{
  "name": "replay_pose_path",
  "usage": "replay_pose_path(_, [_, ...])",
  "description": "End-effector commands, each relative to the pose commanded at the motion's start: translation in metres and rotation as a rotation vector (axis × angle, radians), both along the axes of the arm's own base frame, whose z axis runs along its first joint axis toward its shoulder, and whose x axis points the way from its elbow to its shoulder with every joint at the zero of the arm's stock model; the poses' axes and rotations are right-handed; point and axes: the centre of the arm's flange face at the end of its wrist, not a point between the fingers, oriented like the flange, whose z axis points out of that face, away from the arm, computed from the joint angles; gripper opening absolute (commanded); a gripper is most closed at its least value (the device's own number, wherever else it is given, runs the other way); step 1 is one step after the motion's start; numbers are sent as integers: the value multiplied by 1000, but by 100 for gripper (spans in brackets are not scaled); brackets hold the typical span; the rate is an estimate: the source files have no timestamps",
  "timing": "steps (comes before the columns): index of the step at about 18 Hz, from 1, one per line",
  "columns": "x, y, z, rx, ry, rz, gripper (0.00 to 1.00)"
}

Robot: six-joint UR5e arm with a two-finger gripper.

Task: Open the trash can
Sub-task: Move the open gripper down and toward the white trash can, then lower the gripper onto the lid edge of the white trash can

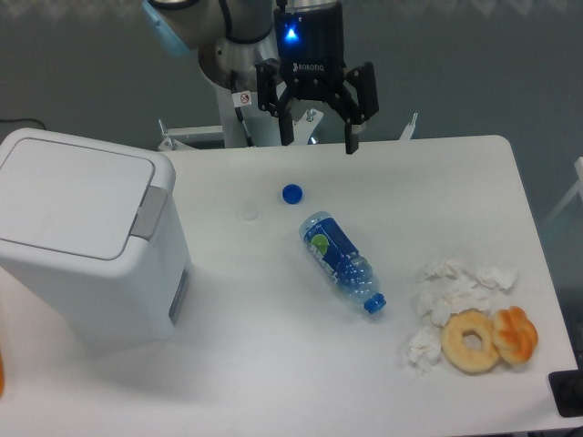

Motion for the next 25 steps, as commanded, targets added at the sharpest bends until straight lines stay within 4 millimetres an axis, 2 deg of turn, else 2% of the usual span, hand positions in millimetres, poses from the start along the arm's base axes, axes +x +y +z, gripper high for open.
replay_pose_path(5, [-3, 5, 2, 7, 2, -2, 100])
replay_pose_path(10, [-7, 12, -8, 7, -22, -8, 100])
replay_pose_path(15, [1, 20, -8, 92, -104, -22, 100])
replay_pose_path(19, [2, 24, -11, 140, -185, 66, 100])
replay_pose_path(25, [2, 40, -11, 222, -328, 192, 100])
